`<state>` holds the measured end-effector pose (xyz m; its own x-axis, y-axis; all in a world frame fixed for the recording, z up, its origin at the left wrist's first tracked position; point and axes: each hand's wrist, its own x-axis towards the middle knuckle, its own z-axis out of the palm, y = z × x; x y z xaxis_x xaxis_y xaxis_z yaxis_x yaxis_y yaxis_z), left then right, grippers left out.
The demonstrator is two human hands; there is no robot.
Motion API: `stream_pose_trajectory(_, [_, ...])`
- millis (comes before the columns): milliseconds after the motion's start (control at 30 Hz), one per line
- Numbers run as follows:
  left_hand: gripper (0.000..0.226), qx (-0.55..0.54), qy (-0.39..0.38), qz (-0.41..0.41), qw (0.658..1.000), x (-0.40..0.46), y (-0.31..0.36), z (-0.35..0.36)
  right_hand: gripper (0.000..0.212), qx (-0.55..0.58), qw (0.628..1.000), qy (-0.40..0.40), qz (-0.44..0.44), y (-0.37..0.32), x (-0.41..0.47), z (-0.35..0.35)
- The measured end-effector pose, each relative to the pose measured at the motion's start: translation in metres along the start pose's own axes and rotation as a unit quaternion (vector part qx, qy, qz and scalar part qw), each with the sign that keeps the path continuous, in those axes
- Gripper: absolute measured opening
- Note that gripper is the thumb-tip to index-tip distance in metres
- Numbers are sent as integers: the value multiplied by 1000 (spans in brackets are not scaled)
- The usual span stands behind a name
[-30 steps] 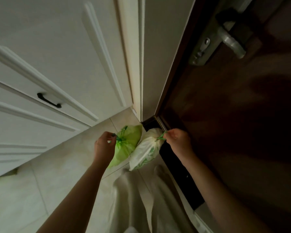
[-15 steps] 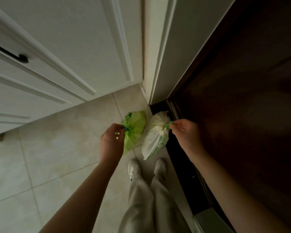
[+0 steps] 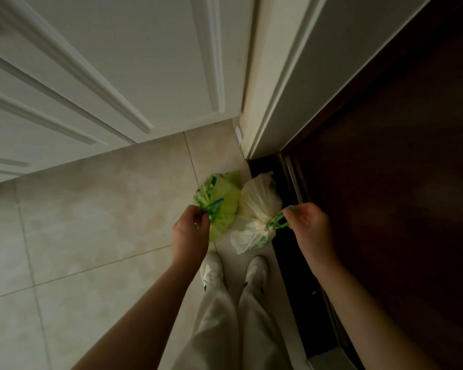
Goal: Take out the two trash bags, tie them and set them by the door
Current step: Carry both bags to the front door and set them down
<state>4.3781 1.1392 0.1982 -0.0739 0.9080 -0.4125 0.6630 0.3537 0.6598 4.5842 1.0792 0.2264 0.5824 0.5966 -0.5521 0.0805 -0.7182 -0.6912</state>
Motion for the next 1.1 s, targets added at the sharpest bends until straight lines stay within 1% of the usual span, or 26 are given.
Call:
stream_pose_trajectory(133, [7,-32,-6,-85,996,17,2,1,17,-12,1000,3,13,5,13,4])
stream_pose_trajectory(233, [15,-14,-26,-113,993,29,0,0,19,-22,998,-29,52,6,24,6])
stream_pose_trajectory(333, [9,-22,-29,-143,989,44,-4,-2,20,3,995,-39,90,1,33,9])
stream_pose_trajectory(500, [15,-131,-63,-168,975,67,21,-18,24,71,990,-57,108,-26,38,6])
stream_pose_trajectory(600, [11,-231,-91,-196,949,77,54,-29,23,130,982,-67,122,-52,34,-1])
stream_pose_trajectory(667, [11,-262,-93,-190,942,80,74,-32,21,166,977,-56,123,-69,32,-6])
stream_pose_trajectory(800, [13,-293,-50,-169,940,85,100,-36,19,222,965,7,141,-87,32,-16])
stream_pose_trajectory(1000, [12,-310,-33,-146,939,98,122,-41,20,221,967,66,107,-95,28,-20])
stream_pose_trajectory(1100, [12,-308,-34,-138,941,106,131,-37,18,247,960,88,99,-106,29,-16])
